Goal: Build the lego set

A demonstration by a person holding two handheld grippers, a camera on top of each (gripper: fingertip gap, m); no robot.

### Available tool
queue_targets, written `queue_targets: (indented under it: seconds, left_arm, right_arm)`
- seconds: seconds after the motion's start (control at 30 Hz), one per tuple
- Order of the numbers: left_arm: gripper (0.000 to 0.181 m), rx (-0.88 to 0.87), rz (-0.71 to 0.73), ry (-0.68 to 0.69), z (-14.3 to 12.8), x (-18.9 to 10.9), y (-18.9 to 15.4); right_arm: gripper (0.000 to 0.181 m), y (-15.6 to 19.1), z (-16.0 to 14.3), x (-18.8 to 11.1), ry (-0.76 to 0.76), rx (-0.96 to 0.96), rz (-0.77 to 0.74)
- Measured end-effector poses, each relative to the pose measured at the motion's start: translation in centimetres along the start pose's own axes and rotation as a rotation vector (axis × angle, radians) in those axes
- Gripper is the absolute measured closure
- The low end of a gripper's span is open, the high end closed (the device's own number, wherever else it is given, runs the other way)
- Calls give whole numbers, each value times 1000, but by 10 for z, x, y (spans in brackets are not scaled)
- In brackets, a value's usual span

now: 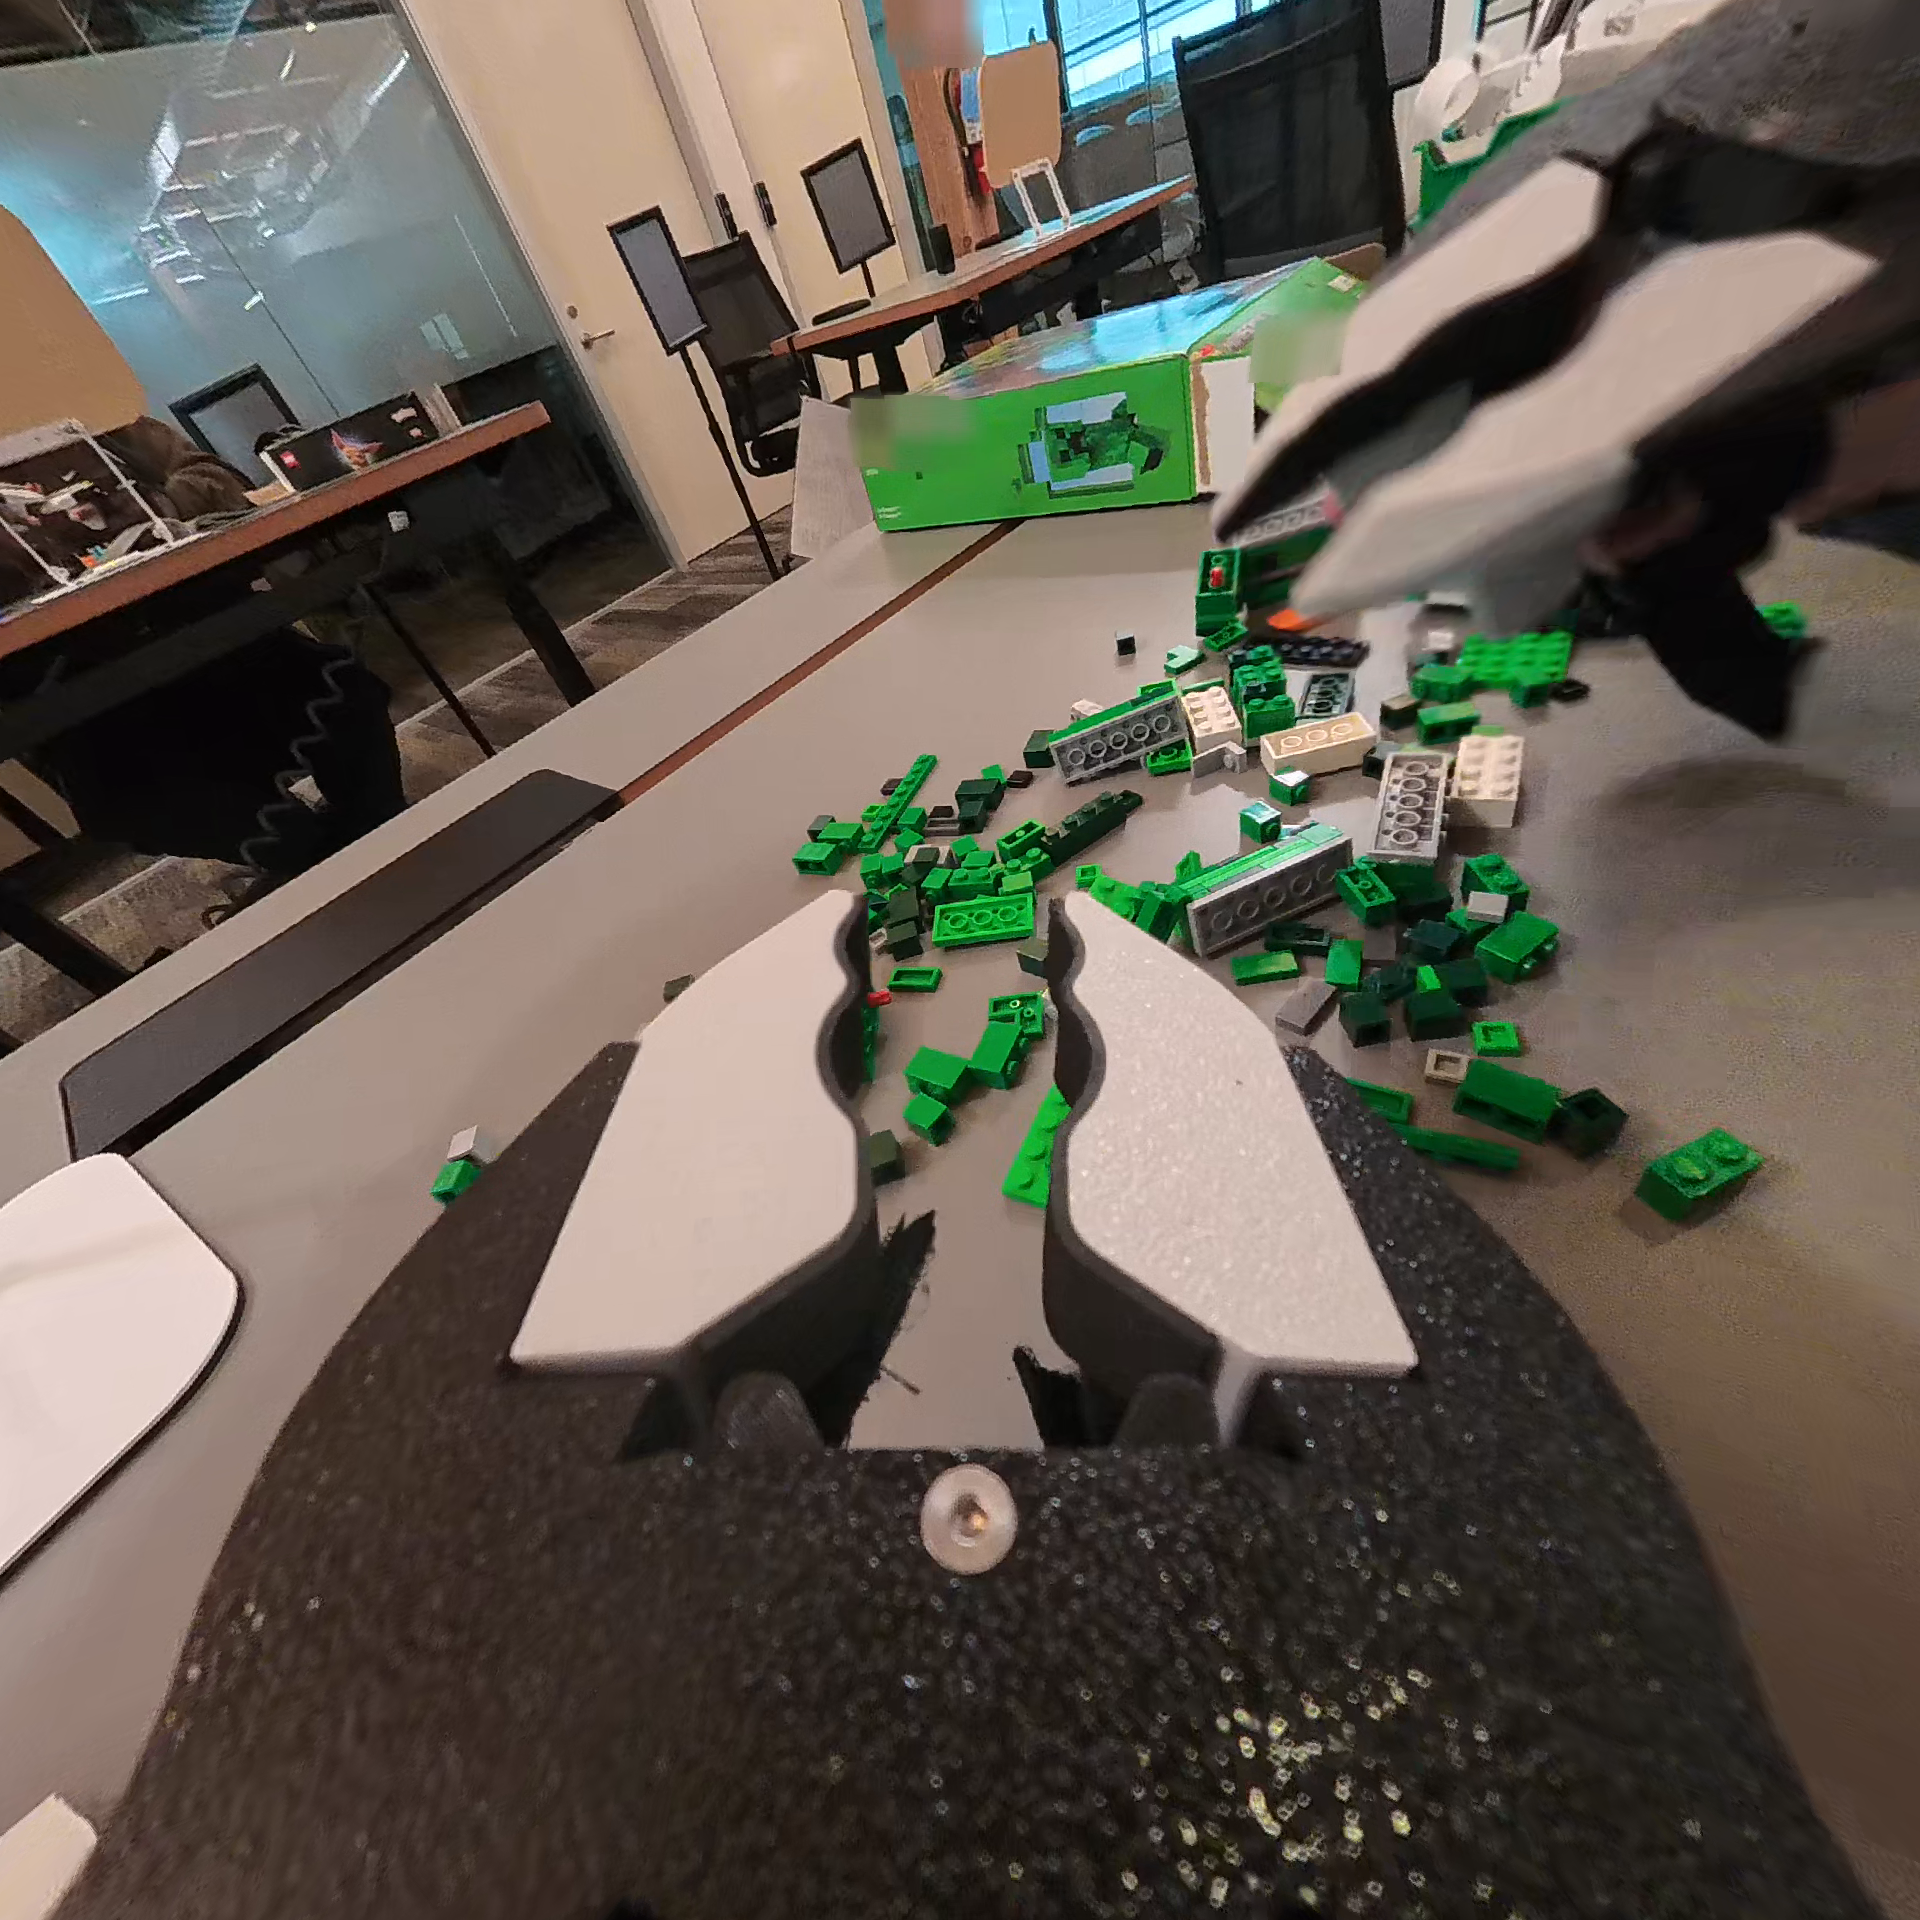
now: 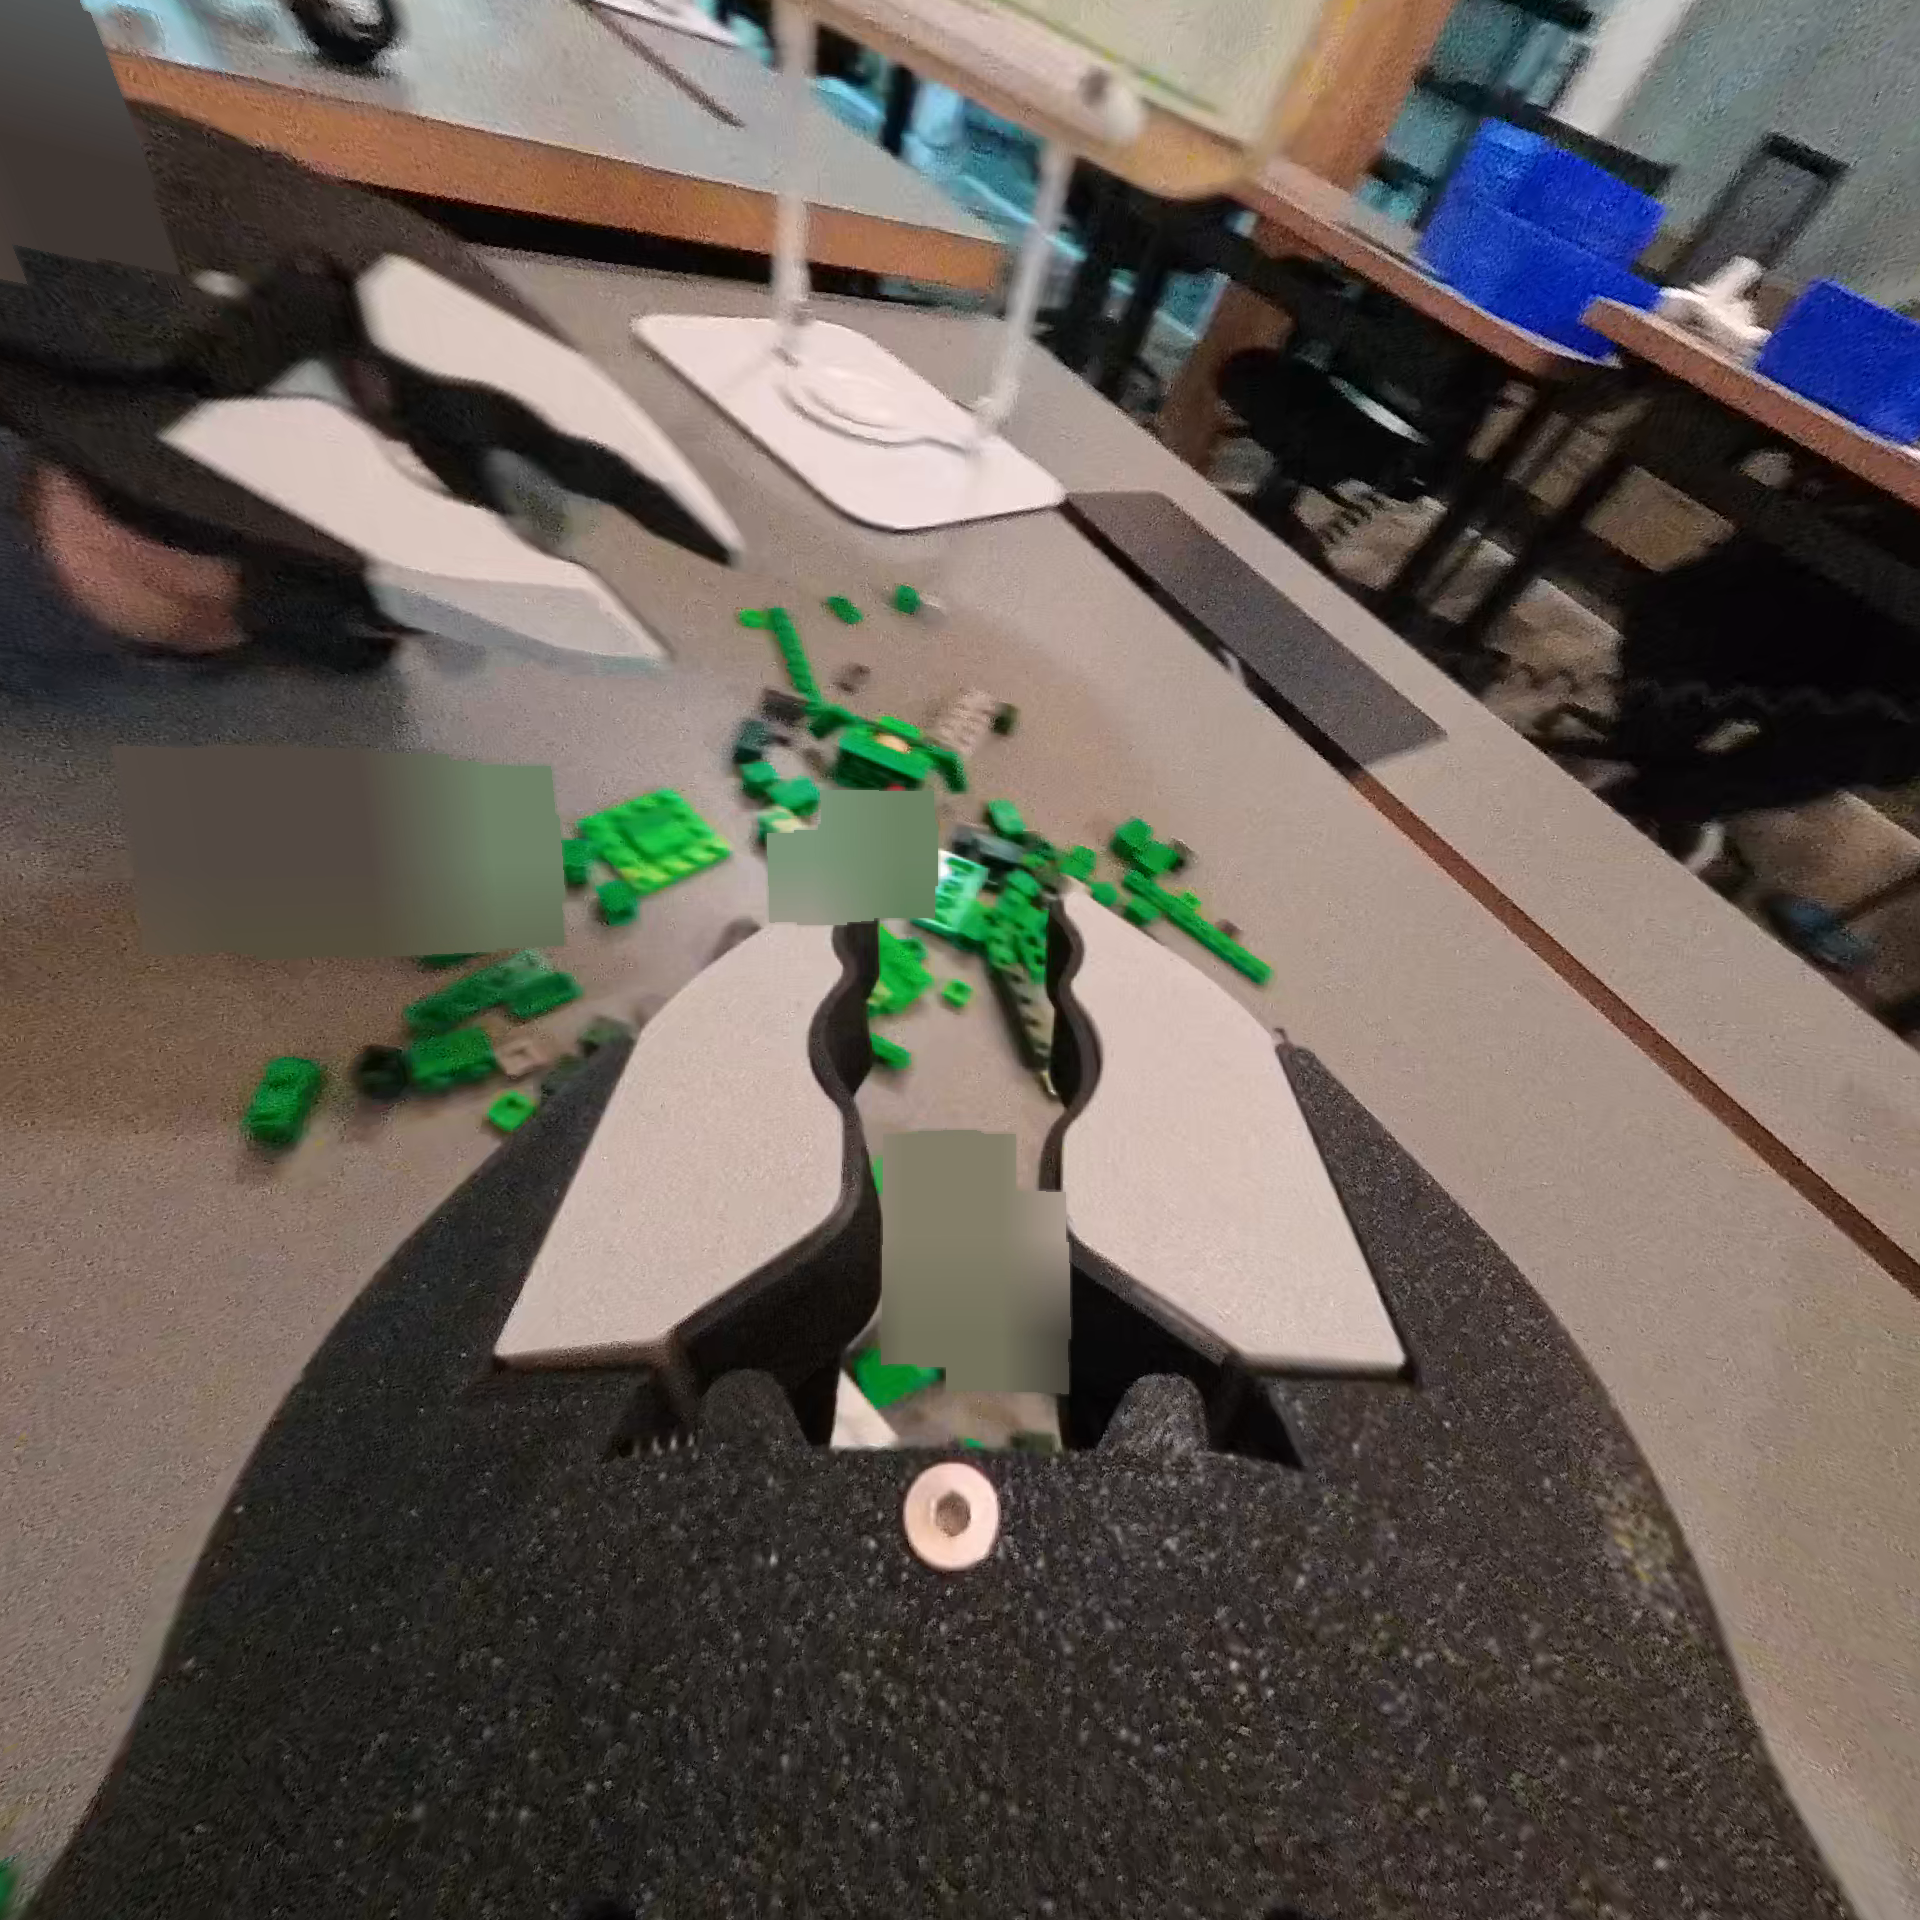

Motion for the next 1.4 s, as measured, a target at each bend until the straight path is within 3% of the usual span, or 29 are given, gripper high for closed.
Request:
queue_targets:
  seconds: [0.07,0.23,0.57,0.67,0.77,0.9,0.97,1.13,1.23,1.3,1.4]
  left_arm:
    - [150,11,-4,3,0,1,-2]
    - [151,24,-37,3,2,4,-8]
    - [150,45,-115,-6,5,5,-17]
    - [150,64,-125,-7,6,4,-19]
    - [146,42,-148,-7,6,5,-19]
    - [128,-94,-236,-46,6,5,-16]
    - [122,-164,-309,-70,7,5,-15]
    - [121,-177,-429,-84,8,2,-18]
    - [135,-147,-548,-71,8,2,-28]
    - [156,-121,-614,-57,9,2,-34]
    - [160,-95,-608,-42,8,2,-37]
  right_arm:
    - [153,-27,-13,-8,38,81,-75]
    - [153,-51,-35,7,208,256,-47]
    - [154,-67,-49,46,508,209,-48]
    - [161,-65,-45,49,500,210,-13]
    - [162,-49,-23,41,330,-62,-46]
    - [162,13,13,17,-90,-690,-60]
    - [162,39,18,10,-206,-907,-111]
    - [162,78,7,8,-279,-1262,-137]
    - [162,88,2,12,-265,-1375,-130]
    - [161,91,0,13,-263,-1408,-122]
    - [162,92,-4,15,-253,-1428,-114]
Point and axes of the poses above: each gripper's, where its closed fingertips meet, x out along the fingers, z out of its top, y = z × x across the jaws, the point moved 8 cm from there along -x, back along the fingers, and after that the axes turned 6 degrees about x, right-handed, at the moved point
